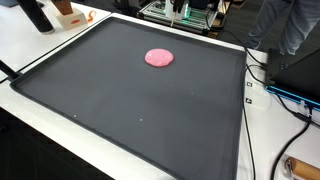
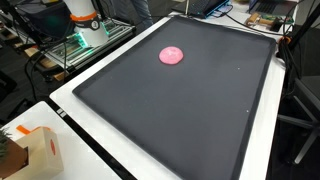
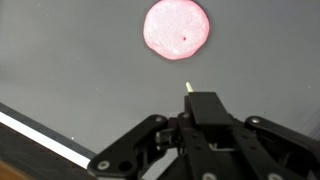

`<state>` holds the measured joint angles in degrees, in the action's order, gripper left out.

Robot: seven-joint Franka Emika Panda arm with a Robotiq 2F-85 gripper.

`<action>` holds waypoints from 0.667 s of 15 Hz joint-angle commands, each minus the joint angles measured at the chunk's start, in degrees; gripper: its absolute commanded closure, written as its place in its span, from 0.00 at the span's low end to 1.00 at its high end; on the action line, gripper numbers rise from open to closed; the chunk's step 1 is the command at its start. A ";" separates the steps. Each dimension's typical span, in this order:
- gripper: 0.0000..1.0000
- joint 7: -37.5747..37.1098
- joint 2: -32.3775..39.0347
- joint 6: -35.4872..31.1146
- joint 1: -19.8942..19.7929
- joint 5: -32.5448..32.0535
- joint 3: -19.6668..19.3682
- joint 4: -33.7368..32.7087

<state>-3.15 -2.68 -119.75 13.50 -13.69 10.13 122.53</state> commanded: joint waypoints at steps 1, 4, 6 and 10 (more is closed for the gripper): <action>0.97 3.02 -3.12 -2.94 -0.84 2.25 0.40 4.07; 0.88 1.43 -1.35 -1.41 -0.82 0.72 0.77 1.73; 0.88 1.47 -1.54 -1.49 -0.83 0.73 0.78 1.99; 0.88 1.53 -1.56 -1.52 -0.84 0.73 0.77 2.01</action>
<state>-1.67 -4.25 -121.45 13.41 -13.05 10.14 124.68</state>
